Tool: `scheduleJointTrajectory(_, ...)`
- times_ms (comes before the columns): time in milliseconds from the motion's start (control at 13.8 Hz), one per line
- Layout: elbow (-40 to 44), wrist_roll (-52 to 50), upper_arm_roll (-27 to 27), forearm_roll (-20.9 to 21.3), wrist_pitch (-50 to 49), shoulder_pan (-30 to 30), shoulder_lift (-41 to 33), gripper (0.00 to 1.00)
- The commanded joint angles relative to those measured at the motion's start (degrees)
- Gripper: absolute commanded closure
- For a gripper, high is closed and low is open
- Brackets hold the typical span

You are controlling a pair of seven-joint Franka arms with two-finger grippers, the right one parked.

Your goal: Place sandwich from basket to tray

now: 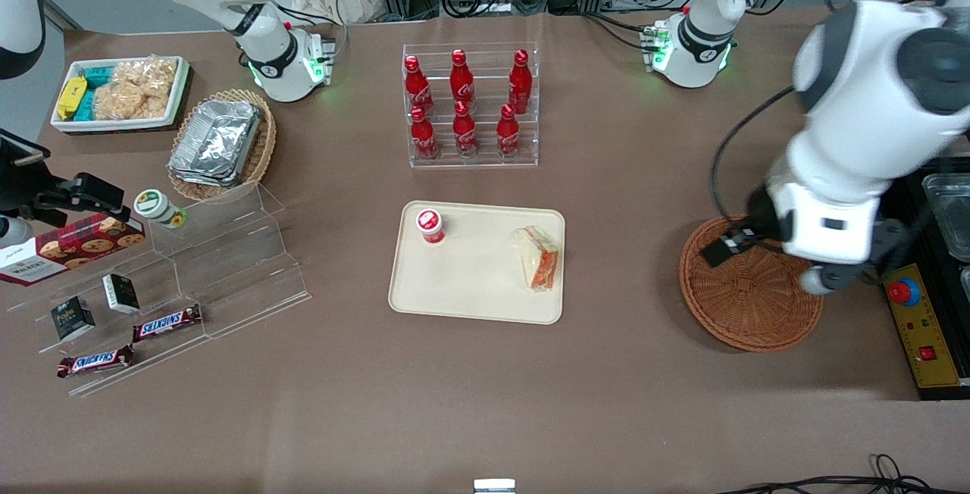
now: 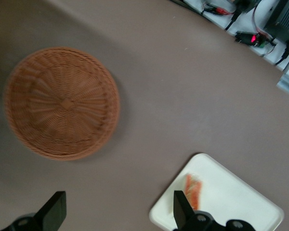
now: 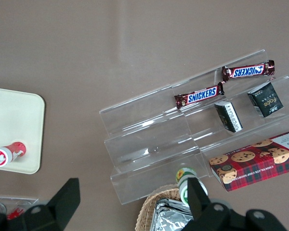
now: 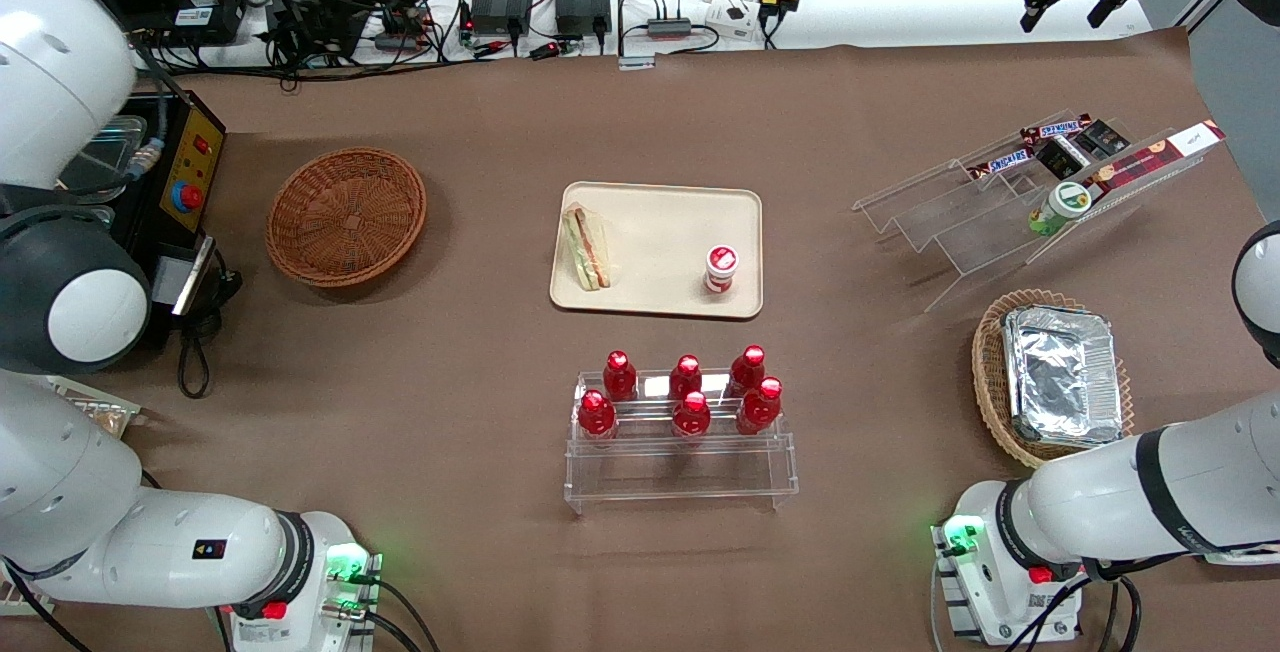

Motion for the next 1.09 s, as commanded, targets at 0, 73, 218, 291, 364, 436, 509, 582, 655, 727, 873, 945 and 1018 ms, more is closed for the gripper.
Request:
scheduleJointTrajectory(0,-2.2,11.5,3.8,-2.3,-4.0,0.1,-4.3,0.0)
scheduleJointTrajectory(73,-3.0,15.2,5.2,-2.7,-4.6,0.1,-5.2,0.0)
scheduleJointTrajectory(218,-7.0,23.4,7.8,-2.7,-4.5,0.1,-8.2,0.0)
scheduleJointTrajectory(291,-9.2,27.0,9.3,-2.7,-4.3,0.1,-10.2,0.0)
scheduleJointTrajectory(364,-11.2,29.8,10.5,-2.7,-4.2,0.0,-12.1,0.0)
scheduleJointTrajectory(436,-13.3,32.2,11.9,-2.7,-3.9,0.0,-14.2,0.0)
scheduleJointTrajectory(509,-15.1,34.6,13.1,-2.7,-3.5,-0.1,-16.3,0.0)
scheduleJointTrajectory(582,-17.2,36.9,14.1,-2.7,-2.8,-0.1,-18.5,0.0)
scheduleJointTrajectory(655,-20.0,38.5,14.9,-2.7,-1.0,-0.1,-21.0,0.0)
scheduleJointTrajectory(727,-23.5,39.3,15.6,-2.6,1.0,-0.1,-23.4,0.0)
scheduleJointTrajectory(873,-29.3,41.0,16.8,-2.6,4.4,0.0,-27.4,0.0)
scheduleJointTrajectory(945,-29.9,41.0,16.9,-2.6,4.4,0.0,-27.9,0.0)
scheduleJointTrajectory(1018,-29.6,40.5,17.1,-2.7,3.9,0.0,-27.8,0.0)
